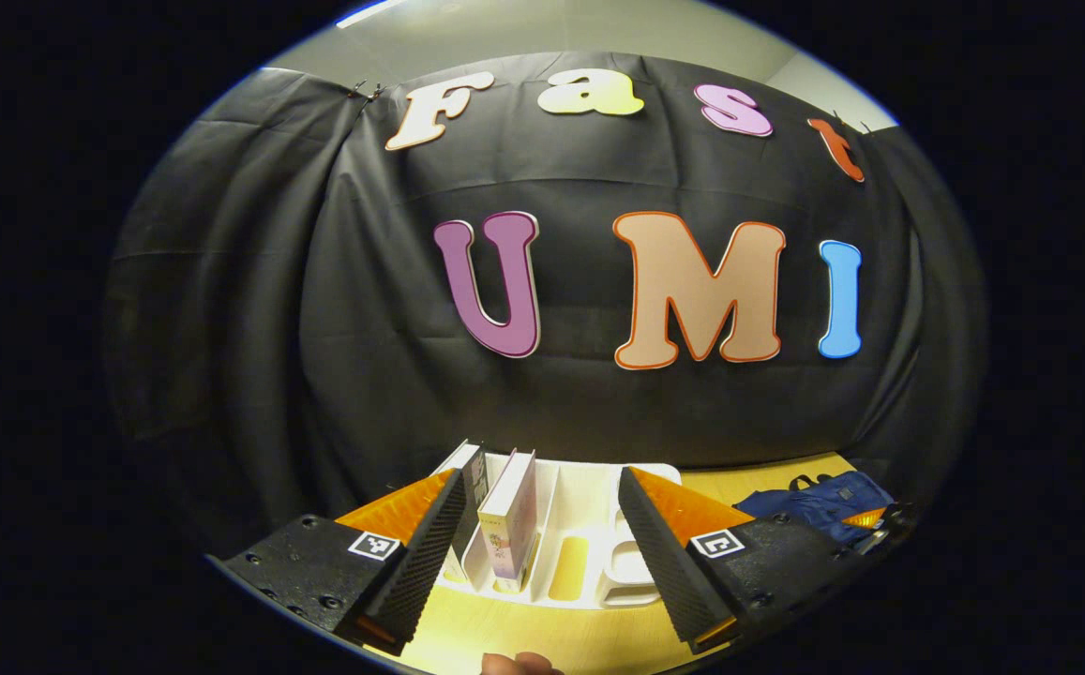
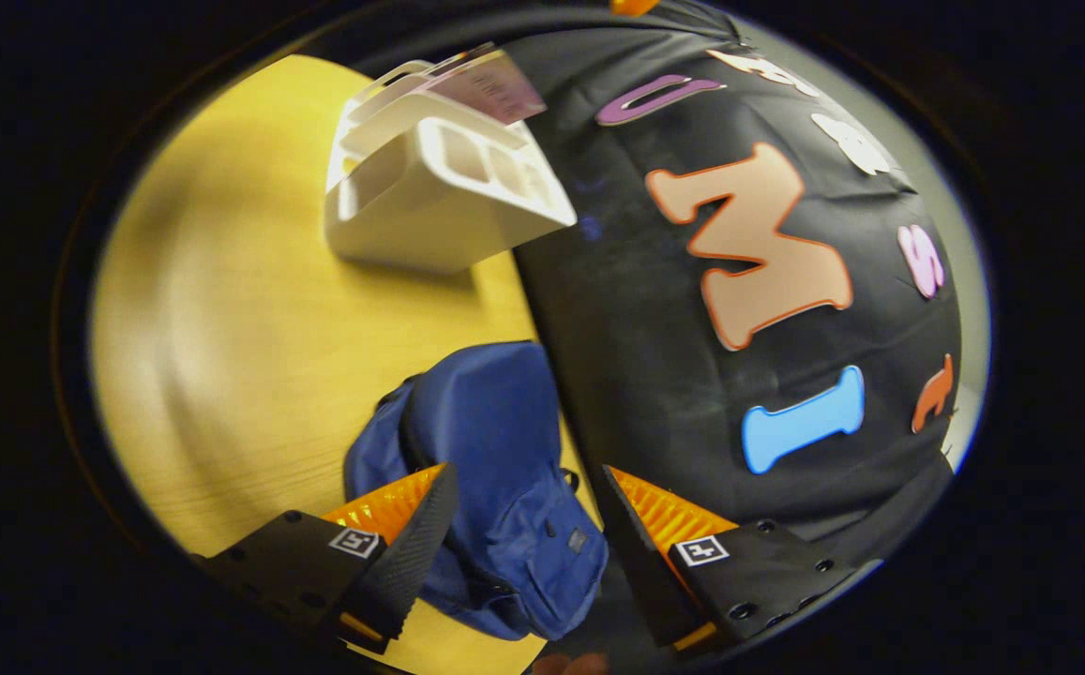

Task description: Open the schoolbag, grab two books from the bookshelf and put them into the schoolbag.

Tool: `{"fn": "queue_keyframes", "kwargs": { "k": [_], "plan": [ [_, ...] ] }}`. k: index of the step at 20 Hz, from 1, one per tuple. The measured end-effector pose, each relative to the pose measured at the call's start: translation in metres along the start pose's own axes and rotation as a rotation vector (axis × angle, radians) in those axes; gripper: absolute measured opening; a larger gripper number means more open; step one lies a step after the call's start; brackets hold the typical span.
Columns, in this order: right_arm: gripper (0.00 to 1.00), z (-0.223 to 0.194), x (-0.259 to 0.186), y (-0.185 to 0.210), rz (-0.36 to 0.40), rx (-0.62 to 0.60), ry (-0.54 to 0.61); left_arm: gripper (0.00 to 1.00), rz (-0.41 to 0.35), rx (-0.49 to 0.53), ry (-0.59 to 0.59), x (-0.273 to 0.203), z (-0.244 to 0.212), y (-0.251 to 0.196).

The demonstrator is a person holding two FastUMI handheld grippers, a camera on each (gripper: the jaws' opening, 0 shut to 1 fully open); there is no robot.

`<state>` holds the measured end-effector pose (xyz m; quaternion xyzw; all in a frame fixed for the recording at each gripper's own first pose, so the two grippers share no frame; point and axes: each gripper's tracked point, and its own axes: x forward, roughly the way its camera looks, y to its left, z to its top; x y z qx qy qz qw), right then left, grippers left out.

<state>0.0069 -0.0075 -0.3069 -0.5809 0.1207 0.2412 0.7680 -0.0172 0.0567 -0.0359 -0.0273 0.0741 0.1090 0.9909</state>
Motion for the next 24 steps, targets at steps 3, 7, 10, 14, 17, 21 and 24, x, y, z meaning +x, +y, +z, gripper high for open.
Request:
{"fn": "queue_keyframes", "kwargs": {
  "k": [3, 7, 10, 14, 17, 21, 24],
  "plan": [
    [0.88, -0.015, 0.03, 0.024, 0.074, -0.067, 0.046, 0.99, 0.028, -0.013, 0.002, -0.004, 0.001, 0.008],
    [0.98, -0.005, 0.059, 0.032, 0.073, -0.136, 0.025, 0.96, 0.063, -0.017, -0.007, -0.009, 0.004, 0.019],
    [0.95, -0.002, 0.071, 0.049, 0.116, -0.167, 0.026, 0.95, 0.087, -0.037, 0.007, -0.014, 0.001, 0.025],
    [0.53, -0.014, 0.075, 0.075, 0.206, -0.152, 0.087, 0.96, 0.103, -0.059, 0.017, -0.015, -0.003, 0.028],
    [0.22, -0.016, 0.077, 0.078, 0.206, -0.137, 0.135, 0.97, 0.097, -0.066, 0.018, -0.012, -0.003, 0.025],
    [0.06, -0.02, 0.081, 0.079, 0.25, -0.085, 0.193, 0.97, 0.092, -0.067, 0.009, -0.013, -0.002, 0.023],
    [0.08, -0.021, 0.08, 0.079, 0.302, 0.005, 0.227, 0.97, 0.084, -0.08, 0.019, -0.012, -0.007, 0.021]
  ]
}}
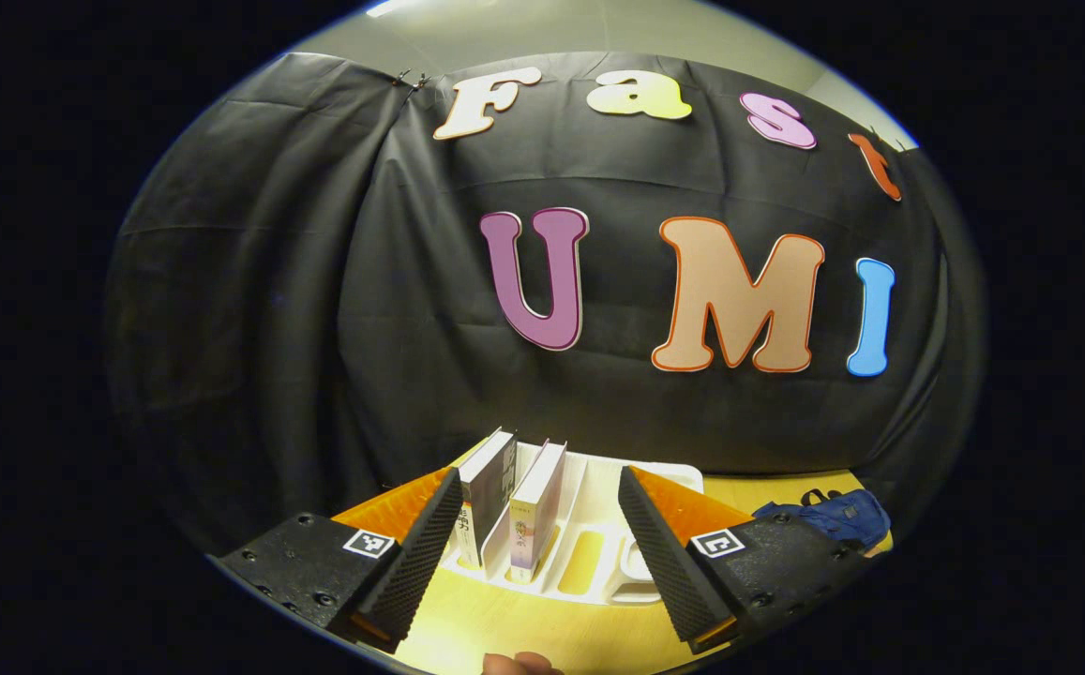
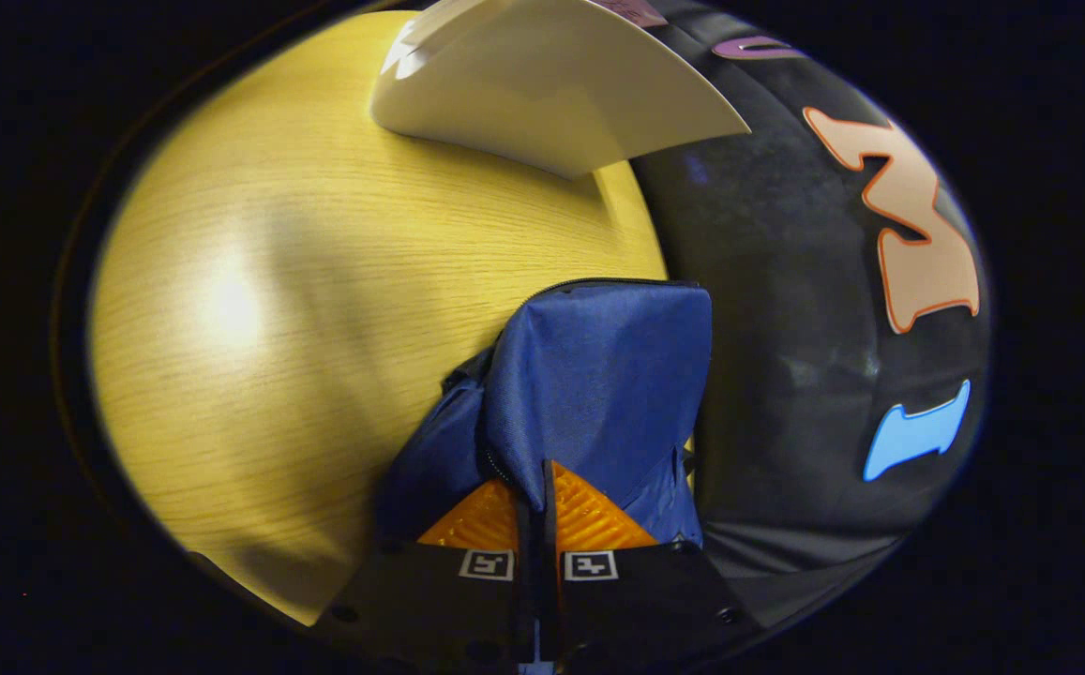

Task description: Open the schoolbag, grab two books from the bookshelf and put them into the schoolbag.

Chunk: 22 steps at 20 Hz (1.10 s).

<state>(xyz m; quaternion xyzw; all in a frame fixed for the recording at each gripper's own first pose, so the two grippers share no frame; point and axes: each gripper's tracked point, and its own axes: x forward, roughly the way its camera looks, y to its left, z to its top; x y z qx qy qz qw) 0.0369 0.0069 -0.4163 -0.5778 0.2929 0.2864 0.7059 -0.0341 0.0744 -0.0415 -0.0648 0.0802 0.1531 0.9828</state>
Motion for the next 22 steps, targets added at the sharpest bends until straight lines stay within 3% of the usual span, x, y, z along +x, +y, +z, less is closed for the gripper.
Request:
{"fn": "queue_keyframes", "kwargs": {
  "k": [4, 5, 7, 8, 14, 22],
  "plan": [
    [0.03, 0.0, -0.003, -0.006, 0.081, 0.119, 0.007, 0.97, -0.008, -0.011, 0.005, 0.005, -0.001, -0.002],
    [0.08, 0.001, -0.006, -0.009, 0.096, 0.143, -0.004, 0.98, -0.011, -0.012, 0.01, 0.006, -0.004, -0.003],
    [0.03, 0.004, -0.014, -0.017, 0.118, 0.202, -0.029, 0.99, -0.024, -0.016, 0.027, 0.01, -0.008, -0.006],
    [0.06, 0.003, -0.018, -0.023, 0.128, 0.25, -0.043, 0.98, -0.033, -0.018, 0.031, 0.012, -0.009, -0.009],
    [0.05, 0.008, -0.058, -0.095, 0.095, 0.563, -0.203, 0.98, -0.072, -0.006, 0.04, 0.024, -0.011, -0.02],
    [0.05, -0.043, -0.081, -0.157, 0.056, 1.231, -0.283, 0.99, -0.115, 0.02, 0.051, 0.037, -0.014, -0.033]
  ]
}}
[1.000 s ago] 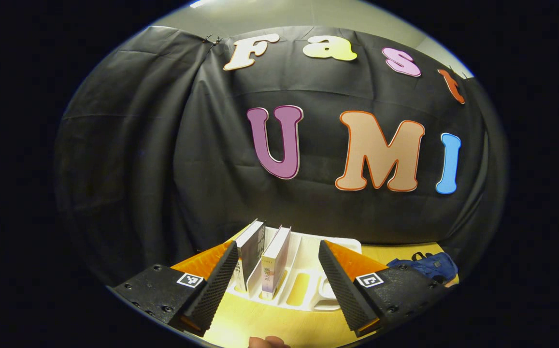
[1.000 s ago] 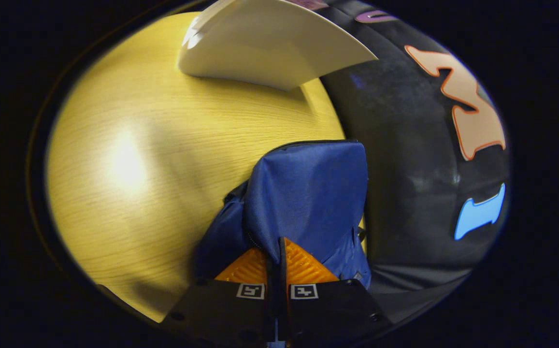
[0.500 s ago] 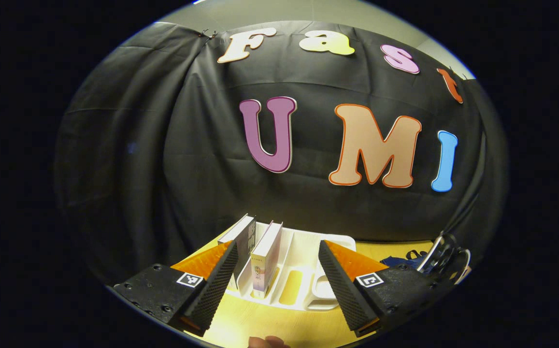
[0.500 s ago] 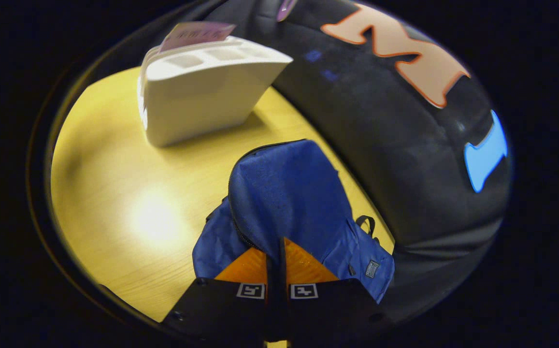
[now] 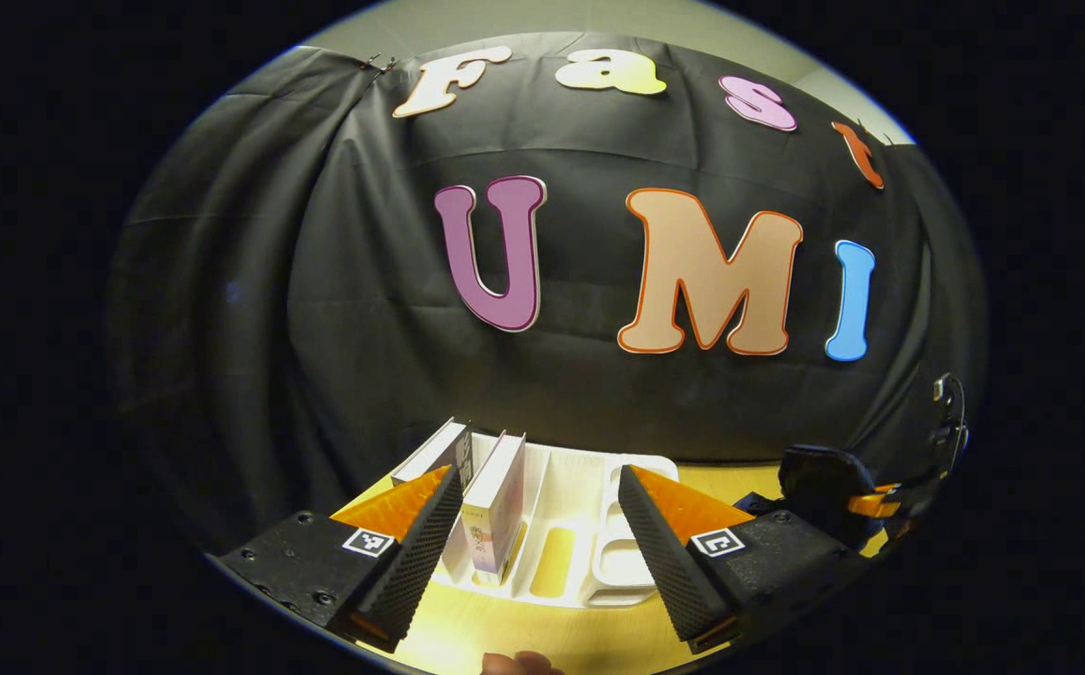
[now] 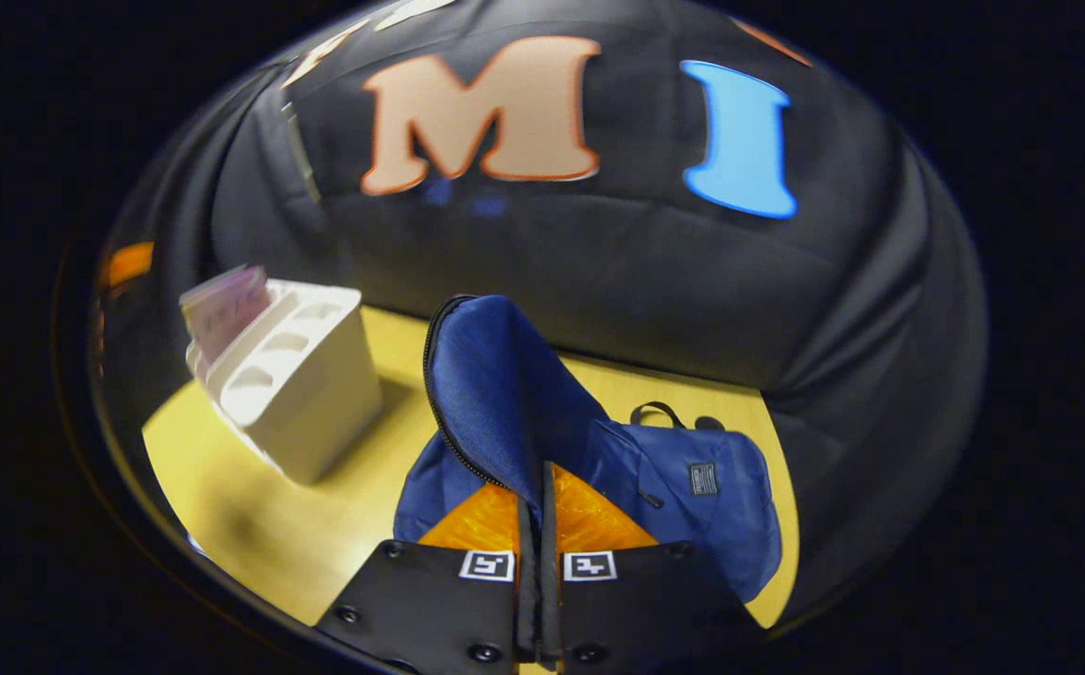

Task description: Open the schoolbag, grab two books from the bookshelf and put them into the schoolbag.

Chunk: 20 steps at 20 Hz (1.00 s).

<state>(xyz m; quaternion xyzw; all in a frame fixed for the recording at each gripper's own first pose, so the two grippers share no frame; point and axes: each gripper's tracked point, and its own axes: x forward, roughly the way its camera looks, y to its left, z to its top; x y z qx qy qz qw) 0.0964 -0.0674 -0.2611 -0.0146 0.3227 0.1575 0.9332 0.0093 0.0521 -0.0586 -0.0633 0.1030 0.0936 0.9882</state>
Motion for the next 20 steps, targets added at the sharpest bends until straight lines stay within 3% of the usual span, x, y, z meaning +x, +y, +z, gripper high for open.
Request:
{"fn": "queue_keyframes", "kwargs": {
  "k": [4, 7, 10, 16, 20],
  "plan": [
    [0.05, 0.0, -0.004, -0.019, -0.03, 0.329, -0.037, 0.98, -0.01, 0.023, 0.008, 0.014, -0.003, 0.003],
    [0.05, 0.0, -0.007, -0.03, -0.034, 0.484, -0.058, 0.98, 0.006, 0.071, 0.011, 0.025, -0.002, 0.015],
    [0.06, 0.0, -0.008, -0.03, -0.037, 0.5, -0.061, 0.98, -0.032, 0.112, 0.017, 0.042, 0.001, 0.015],
    [0.05, 0.001, -0.005, -0.031, -0.028, 0.479, -0.05, 0.97, -0.147, 0.22, 0.176, 0.088, -0.01, 0.021],
    [0.05, 0.003, -0.005, -0.033, -0.027, 0.485, -0.052, 0.97, -0.134, 0.21, 0.341, 0.119, -0.033, 0.039]
  ]
}}
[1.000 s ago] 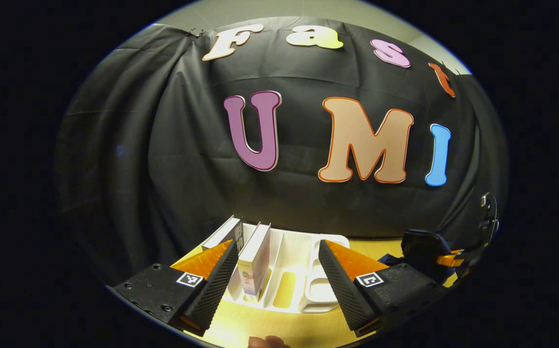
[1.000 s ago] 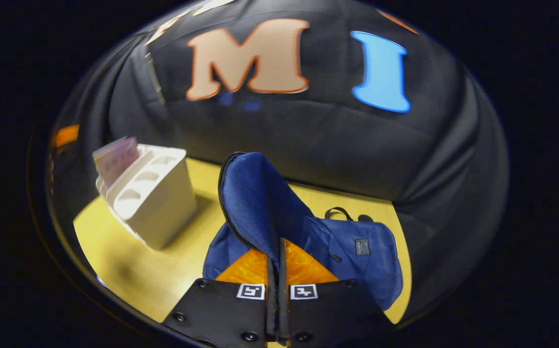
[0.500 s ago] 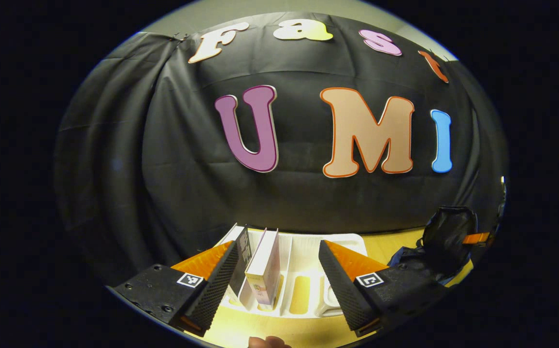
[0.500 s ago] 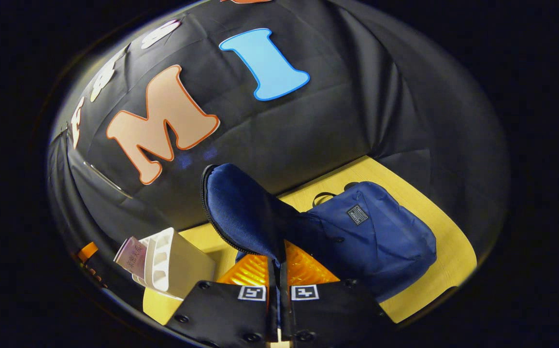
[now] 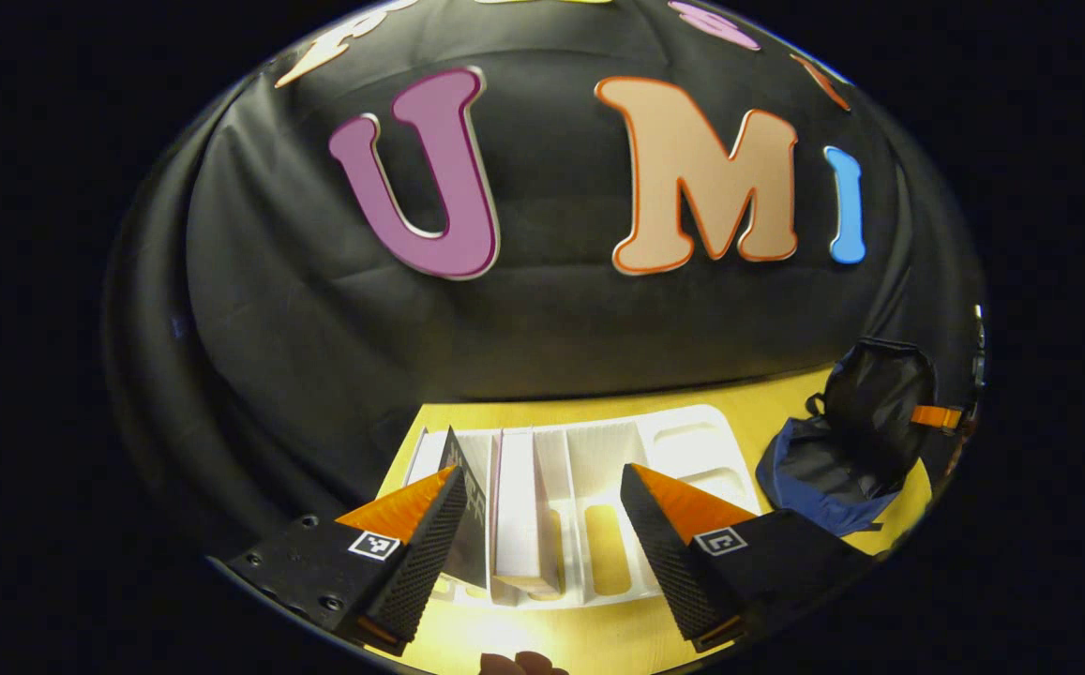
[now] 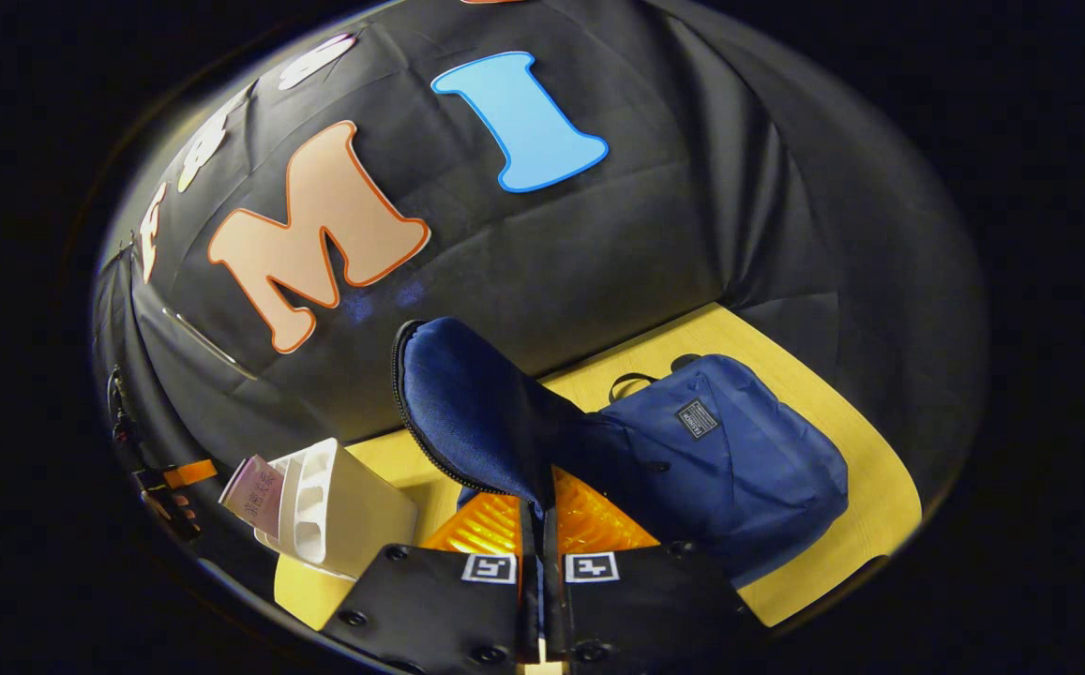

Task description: Open the schoolbag, grab two books from the bookshelf and put them into the schoolbag.

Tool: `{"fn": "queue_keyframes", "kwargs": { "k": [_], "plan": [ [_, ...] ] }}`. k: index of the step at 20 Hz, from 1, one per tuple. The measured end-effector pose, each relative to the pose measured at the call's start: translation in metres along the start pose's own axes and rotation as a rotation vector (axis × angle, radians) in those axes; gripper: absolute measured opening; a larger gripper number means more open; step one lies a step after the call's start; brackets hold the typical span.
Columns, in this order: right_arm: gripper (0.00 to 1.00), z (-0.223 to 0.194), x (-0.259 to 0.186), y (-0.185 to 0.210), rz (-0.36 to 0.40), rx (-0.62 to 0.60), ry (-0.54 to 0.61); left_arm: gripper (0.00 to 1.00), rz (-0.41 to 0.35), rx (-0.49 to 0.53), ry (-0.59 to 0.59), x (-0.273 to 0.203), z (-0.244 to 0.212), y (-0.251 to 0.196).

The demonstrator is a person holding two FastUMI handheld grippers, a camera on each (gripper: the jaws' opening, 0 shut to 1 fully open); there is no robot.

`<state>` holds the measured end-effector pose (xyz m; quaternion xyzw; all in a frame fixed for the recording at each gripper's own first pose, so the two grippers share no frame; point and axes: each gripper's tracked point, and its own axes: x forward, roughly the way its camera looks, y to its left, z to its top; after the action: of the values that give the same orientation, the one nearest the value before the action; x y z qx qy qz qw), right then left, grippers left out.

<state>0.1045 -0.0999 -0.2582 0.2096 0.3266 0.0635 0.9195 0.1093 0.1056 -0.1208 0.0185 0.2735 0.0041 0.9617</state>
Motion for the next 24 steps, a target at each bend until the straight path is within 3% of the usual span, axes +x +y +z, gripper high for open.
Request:
{"fn": "queue_keyframes", "kwargs": {
  "k": [7, 18, 19, 23, 24],
  "plan": [
    [0.05, 0.002, -0.001, -0.001, -0.003, 0.008, -0.012, 0.98, -0.001, -0.05, 0.348, 0.038, -0.043, 0.018],
    [0.05, 0.003, -0.001, -0.001, -0.019, 0.022, -0.035, 0.93, -0.03, -0.037, 0.606, 0.061, -0.083, 0.01],
    [0.04, 0.004, -0.001, -0.001, -0.021, 0.025, -0.037, 0.88, -0.025, -0.041, 0.626, 0.06, -0.085, 0.01],
    [0.06, 0.004, -0.002, -0.001, -0.026, 0.035, -0.04, 0.4, -0.026, -0.087, 0.701, 0.054, -0.095, 0.007],
    [0.05, 0.004, -0.002, -0.001, -0.026, 0.032, -0.04, 0.38, -0.035, -0.074, 0.706, 0.057, -0.1, 0.006]
  ]
}}
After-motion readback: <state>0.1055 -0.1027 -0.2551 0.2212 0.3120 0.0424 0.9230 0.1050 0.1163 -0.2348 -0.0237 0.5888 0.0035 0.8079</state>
